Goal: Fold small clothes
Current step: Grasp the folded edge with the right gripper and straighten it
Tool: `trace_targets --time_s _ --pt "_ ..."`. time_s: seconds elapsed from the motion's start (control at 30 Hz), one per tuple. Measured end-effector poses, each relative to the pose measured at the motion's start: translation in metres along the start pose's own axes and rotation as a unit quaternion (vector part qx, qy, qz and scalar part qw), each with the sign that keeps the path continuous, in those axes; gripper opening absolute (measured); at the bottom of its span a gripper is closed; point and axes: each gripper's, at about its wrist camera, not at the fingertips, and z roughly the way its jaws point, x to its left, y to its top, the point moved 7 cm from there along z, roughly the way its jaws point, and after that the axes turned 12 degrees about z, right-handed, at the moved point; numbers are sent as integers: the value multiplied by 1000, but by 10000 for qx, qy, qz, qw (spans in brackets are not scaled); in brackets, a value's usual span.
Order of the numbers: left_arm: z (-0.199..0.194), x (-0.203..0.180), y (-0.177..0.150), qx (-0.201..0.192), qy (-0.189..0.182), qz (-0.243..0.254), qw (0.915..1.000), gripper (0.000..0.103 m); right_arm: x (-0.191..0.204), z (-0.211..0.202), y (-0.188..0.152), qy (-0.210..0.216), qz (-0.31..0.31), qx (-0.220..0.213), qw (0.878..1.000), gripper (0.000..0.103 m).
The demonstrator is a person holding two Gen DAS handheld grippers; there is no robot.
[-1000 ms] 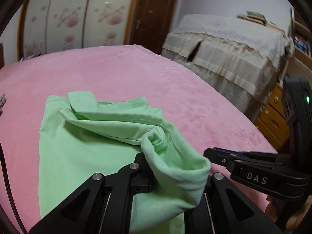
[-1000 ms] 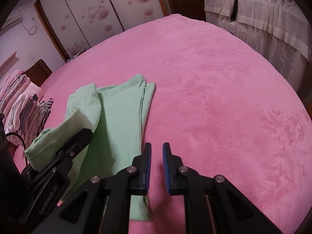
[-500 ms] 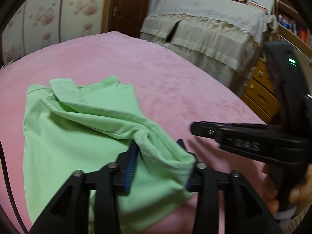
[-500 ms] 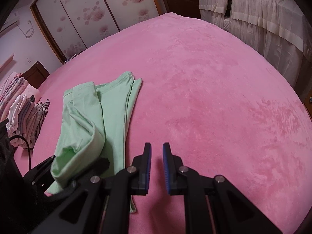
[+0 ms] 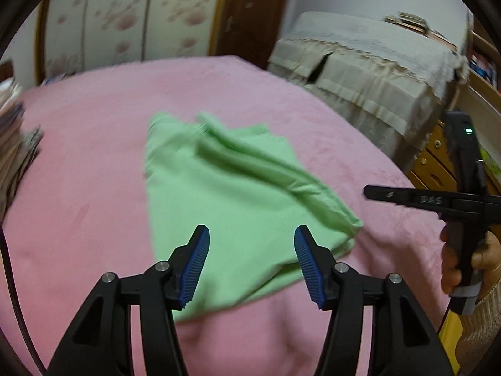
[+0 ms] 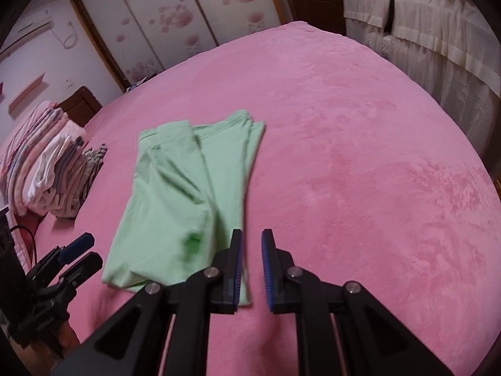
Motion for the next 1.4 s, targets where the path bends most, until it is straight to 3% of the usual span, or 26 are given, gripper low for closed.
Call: trace_targets --time_s 0.17,0.23,0.47,0.57,0.73,0.8,0.83,0.87,0.97,1.27,1.4 --pt "-2 16 -26 267 307 -127 9991 55 24 -5 -15 -93 -467 72 9988 13" --pt "3 17 -36 442 289 -164 9985 55 26 -2 -22 -180 -577 139 9981 19" --pt "7 20 -58 640 446 -70 9969 55 27 3 -44 -139 -592 403 9973 26" --pt "11 25 -63 705 455 -178 9963 55 29 6 -48 -153 -617 458 9969 31" --pt "21 34 -70 907 483 -389 9940 55 33 20 -45 -272 -724 437 9960 31" --pt "23 38 -72 931 424 -525 9934 55 31 25 -44 -225 -681 469 9963 31" --pt "24 39 -72 935 411 -562 9932 55 29 27 -43 -211 -618 481 9967 27" --pt "24 41 -72 944 419 -596 9929 55 28 28 -43 -184 -543 500 9971 15" --pt "26 46 -73 967 478 -655 9920 55 22 27 -45 73 -178 649 9977 8" --pt "22 54 -74 944 613 -758 9908 55 -4 28 -45 155 513 757 9957 6" --pt "21 59 -75 959 666 -820 9898 46 -5 30 -47 131 561 764 9954 5"
